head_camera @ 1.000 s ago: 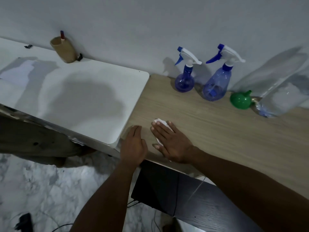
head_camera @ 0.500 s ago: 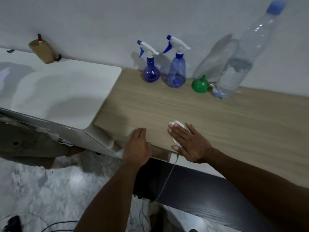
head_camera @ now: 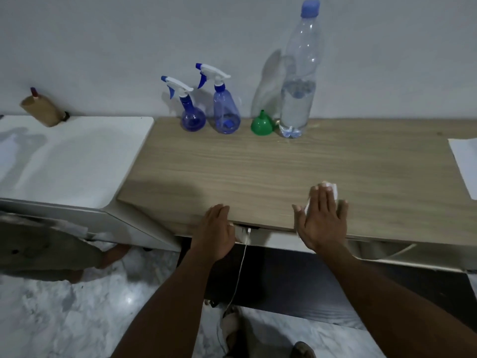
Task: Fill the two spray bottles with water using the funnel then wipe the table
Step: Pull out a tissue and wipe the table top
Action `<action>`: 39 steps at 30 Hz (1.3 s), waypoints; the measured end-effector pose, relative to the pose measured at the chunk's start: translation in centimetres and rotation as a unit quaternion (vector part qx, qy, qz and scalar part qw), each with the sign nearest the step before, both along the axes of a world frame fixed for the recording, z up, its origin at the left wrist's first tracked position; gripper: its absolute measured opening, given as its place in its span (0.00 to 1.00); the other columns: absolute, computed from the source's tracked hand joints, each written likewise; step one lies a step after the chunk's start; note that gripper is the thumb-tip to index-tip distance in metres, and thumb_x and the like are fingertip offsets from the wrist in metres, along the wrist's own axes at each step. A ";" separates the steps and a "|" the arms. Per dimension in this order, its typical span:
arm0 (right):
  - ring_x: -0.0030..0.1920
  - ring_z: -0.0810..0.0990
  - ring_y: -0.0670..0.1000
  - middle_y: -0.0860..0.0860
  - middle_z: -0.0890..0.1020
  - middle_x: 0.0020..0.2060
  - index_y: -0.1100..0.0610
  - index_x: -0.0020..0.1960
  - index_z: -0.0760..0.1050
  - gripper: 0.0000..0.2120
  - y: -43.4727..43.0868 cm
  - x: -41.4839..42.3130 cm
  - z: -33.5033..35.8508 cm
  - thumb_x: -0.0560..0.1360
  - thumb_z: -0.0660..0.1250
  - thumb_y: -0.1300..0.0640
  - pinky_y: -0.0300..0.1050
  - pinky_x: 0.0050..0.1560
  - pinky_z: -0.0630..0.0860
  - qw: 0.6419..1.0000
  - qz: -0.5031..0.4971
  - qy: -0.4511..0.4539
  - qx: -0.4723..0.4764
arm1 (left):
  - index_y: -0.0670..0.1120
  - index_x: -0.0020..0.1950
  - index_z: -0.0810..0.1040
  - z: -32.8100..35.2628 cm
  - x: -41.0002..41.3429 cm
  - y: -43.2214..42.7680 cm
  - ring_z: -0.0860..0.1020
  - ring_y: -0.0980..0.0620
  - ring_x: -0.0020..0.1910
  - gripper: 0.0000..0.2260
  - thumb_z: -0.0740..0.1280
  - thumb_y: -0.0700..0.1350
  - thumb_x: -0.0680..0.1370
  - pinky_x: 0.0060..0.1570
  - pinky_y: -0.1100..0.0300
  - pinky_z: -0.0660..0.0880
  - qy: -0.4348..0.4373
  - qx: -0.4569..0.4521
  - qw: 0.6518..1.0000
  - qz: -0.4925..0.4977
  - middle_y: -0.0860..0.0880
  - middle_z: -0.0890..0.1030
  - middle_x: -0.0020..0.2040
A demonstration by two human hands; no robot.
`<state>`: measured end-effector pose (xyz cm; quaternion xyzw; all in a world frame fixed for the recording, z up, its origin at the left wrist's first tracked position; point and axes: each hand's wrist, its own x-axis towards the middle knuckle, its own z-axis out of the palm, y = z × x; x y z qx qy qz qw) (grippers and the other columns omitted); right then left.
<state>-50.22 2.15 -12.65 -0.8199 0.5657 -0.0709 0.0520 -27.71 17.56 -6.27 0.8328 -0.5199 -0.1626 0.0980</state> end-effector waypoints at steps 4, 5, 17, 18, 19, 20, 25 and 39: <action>0.81 0.47 0.58 0.62 0.54 0.79 0.65 0.79 0.53 0.39 1.6 1.1 0.1 0.80 0.45 0.37 0.67 0.75 0.45 0.979 -0.197 -0.045 0.034 | 0.42 0.76 0.66 0.1 1.7 0.5 0.65 0.46 0.74 0.24 0.62 0.44 0.80 0.69 0.50 0.68 -0.012 0.012 1.000 -0.014 0.44 0.67 0.75; 0.81 0.46 0.59 0.63 0.53 0.79 0.66 0.79 0.52 0.40 1.8 1.7 0.3 0.80 0.45 0.37 0.67 0.76 0.45 0.970 -0.234 -0.057 0.045 | 0.42 0.76 0.67 0.1 2.4 0.5 0.66 0.45 0.74 0.24 0.62 0.44 0.79 0.69 0.50 0.69 -0.015 0.009 1.000 -0.021 0.44 0.69 0.74; 0.80 0.42 0.60 0.65 0.48 0.79 0.70 0.78 0.48 0.44 7.7 22.8 1.3 0.79 0.52 0.36 0.67 0.76 0.40 0.932 -0.328 -0.116 0.105 | 0.44 0.73 0.70 -0.3 18.2 5.3 0.72 0.44 0.67 0.24 0.57 0.48 0.77 0.64 0.46 0.73 -0.027 -0.010 0.999 -0.017 0.44 0.73 0.69; 0.80 0.42 0.60 0.65 0.48 0.79 0.70 0.78 0.48 0.44 8.0 24.6 1.3 0.78 0.51 0.36 0.67 0.76 0.40 0.935 -0.319 -0.109 0.106 | 0.43 0.72 0.71 -0.4 19.7 5.9 0.73 0.44 0.66 0.24 0.58 0.47 0.77 0.63 0.47 0.74 -0.025 -0.012 1.000 -0.010 0.43 0.74 0.69; 0.80 0.42 0.60 0.66 0.48 0.79 0.70 0.78 0.48 0.45 8.2 26.2 1.3 0.78 0.51 0.35 0.66 0.76 0.40 0.940 -0.308 -0.100 0.106 | 0.43 0.71 0.72 -0.5 21.0 6.5 0.74 0.44 0.65 0.24 0.58 0.46 0.76 0.62 0.47 0.75 -0.024 -0.017 1.000 -0.002 0.43 0.75 0.68; 0.80 0.42 0.61 0.66 0.48 0.79 0.70 0.78 0.48 0.45 8.3 27.8 1.1 0.78 0.51 0.35 0.66 0.76 0.40 0.945 -0.297 -0.091 0.102 | 0.42 0.71 0.73 -0.5 22.2 7.0 0.75 0.44 0.65 0.24 0.57 0.46 0.76 0.61 0.48 0.76 -0.020 -0.022 1.000 0.005 0.43 0.75 0.67; 0.80 0.45 0.63 0.68 0.52 0.78 0.72 0.77 0.51 0.46 7.0 33.6 0.5 0.77 0.51 0.34 0.67 0.76 0.42 0.959 -0.263 -0.068 0.075 | 0.42 0.71 0.72 -1.1 26.2 8.7 0.74 0.45 0.66 0.22 0.58 0.44 0.77 0.62 0.49 0.75 0.010 -0.060 0.998 0.014 0.44 0.75 0.68; 0.80 0.37 0.55 0.57 0.43 0.81 0.60 0.81 0.44 0.38 9.2 42.2 1.3 0.81 0.36 0.35 0.60 0.79 0.43 0.947 0.314 0.049 0.045 | 0.45 0.69 0.71 -1.8 27.7 11.0 0.78 0.44 0.59 0.21 0.63 0.39 0.75 0.54 0.51 0.76 0.069 -0.115 0.989 0.066 0.45 0.75 0.66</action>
